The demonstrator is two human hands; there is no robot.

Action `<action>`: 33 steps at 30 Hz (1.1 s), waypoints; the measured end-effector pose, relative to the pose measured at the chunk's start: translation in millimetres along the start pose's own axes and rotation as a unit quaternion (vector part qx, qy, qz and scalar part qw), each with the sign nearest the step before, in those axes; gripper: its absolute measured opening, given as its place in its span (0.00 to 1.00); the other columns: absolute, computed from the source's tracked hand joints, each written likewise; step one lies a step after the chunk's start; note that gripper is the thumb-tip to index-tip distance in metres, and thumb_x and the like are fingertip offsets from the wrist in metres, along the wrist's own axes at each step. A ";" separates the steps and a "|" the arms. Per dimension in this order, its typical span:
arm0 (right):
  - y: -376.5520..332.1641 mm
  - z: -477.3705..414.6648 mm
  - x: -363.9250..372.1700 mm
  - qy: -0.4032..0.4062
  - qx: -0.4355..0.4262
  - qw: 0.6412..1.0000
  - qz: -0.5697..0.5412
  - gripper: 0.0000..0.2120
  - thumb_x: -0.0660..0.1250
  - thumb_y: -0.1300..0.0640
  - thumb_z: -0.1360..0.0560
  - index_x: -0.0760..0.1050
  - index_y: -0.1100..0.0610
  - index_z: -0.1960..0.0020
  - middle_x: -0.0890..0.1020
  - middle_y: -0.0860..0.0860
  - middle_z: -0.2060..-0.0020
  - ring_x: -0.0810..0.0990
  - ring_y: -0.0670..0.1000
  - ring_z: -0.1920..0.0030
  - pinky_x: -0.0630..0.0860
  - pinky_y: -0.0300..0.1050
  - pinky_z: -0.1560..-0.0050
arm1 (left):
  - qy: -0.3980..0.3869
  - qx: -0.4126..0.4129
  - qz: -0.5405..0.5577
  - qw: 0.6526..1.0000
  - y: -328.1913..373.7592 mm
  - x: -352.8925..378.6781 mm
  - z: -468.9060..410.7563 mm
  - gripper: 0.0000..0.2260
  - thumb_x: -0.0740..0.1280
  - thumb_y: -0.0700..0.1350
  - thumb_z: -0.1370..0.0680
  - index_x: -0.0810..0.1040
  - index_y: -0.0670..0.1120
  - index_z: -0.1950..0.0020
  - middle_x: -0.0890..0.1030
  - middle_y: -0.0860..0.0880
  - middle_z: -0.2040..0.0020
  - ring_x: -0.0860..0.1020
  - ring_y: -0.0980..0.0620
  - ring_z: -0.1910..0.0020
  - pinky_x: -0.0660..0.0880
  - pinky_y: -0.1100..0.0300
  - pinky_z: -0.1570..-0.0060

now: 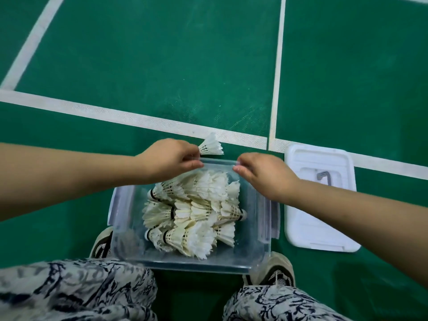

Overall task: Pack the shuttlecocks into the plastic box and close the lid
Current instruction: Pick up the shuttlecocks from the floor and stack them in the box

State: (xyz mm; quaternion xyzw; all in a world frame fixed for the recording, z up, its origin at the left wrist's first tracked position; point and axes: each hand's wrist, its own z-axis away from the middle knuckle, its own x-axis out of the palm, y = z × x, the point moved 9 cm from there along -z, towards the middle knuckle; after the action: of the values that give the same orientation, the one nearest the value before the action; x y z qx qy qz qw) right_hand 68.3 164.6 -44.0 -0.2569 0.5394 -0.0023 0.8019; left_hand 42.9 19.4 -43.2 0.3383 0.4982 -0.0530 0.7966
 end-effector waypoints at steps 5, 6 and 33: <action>-6.0 18.0 14.8 -0.021 -0.016 1.000 -0.013 0.15 0.54 0.45 0.22 0.73 0.54 0.50 0.79 0.51 0.55 0.76 0.53 0.56 0.67 0.44 0.60 | -0.028 -0.010 -0.003 1.000 5.8 15.3 15.3 0.10 0.60 0.56 0.23 0.72 0.50 0.58 0.72 0.54 0.62 0.71 0.52 0.62 0.65 0.58 0.66; -6.3 19.2 14.8 -0.028 -0.017 0.999 -0.023 0.15 0.54 0.44 0.22 0.73 0.54 0.50 0.79 0.50 0.55 0.76 0.53 0.56 0.67 0.44 0.60 | -0.035 -0.012 -0.008 0.999 6.0 17.2 15.4 0.13 0.59 0.57 0.23 0.73 0.48 0.57 0.73 0.53 0.62 0.71 0.51 0.62 0.65 0.58 0.65; 81.7 -10.1 43.4 -0.096 0.060 0.990 0.082 0.17 0.59 0.60 0.26 0.68 0.54 0.37 0.67 0.56 0.38 0.77 0.61 0.50 0.74 0.52 0.53 | -0.128 -0.075 -0.078 0.986 -27.8 47.3 -88.7 0.14 0.65 0.49 0.25 0.71 0.45 0.43 0.66 0.42 0.36 0.72 0.44 0.50 0.68 0.56 0.49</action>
State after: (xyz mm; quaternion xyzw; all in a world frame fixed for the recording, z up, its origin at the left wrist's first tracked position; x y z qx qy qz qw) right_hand 55.3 219.2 -118.3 -0.1624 0.4784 0.0563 0.8611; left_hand -12.5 62.6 -120.3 0.2282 0.4198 -0.1198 0.8702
